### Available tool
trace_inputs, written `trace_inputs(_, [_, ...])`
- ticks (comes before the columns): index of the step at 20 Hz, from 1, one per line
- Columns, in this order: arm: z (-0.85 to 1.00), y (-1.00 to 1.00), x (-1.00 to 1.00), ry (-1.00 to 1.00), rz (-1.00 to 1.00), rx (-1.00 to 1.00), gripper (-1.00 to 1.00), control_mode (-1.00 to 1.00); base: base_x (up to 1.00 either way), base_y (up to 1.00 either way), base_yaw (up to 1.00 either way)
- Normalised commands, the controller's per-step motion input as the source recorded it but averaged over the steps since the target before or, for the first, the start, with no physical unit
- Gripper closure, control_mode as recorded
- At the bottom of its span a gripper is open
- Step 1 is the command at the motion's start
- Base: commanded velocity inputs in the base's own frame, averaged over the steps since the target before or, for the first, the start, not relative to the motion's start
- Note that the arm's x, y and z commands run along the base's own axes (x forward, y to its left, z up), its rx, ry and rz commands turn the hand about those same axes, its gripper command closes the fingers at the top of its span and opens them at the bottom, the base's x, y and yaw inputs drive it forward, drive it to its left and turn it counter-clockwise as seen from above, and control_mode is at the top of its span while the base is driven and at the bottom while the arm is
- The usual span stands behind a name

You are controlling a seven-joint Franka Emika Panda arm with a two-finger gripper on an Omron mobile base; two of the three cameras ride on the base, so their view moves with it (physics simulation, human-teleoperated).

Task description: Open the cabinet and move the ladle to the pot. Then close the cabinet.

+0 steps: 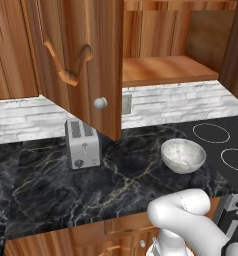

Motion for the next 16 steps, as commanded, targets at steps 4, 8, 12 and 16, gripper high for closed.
trace_inputs(4, [0.00, -0.23, 0.34, -0.05, 0.09, 0.19, -1.00, -1.00, 0.00, 0.00, 0.00])
trace_inputs(8, [0.00, -0.23, 0.41, -0.06, 0.08, 0.14, -1.00, -1.00, 0.00, 0.00, 0.00])
trace_inputs(12, [0.00, -0.21, 0.46, -0.07, 0.09, 0.15, -1.00, -1.00, 0.00, 0.00, 0.00])
trace_inputs(16, [0.00, -0.32, 0.51, -0.05, 0.08, 0.16, -1.00, -1.00, 0.00, 0.00, 0.00])
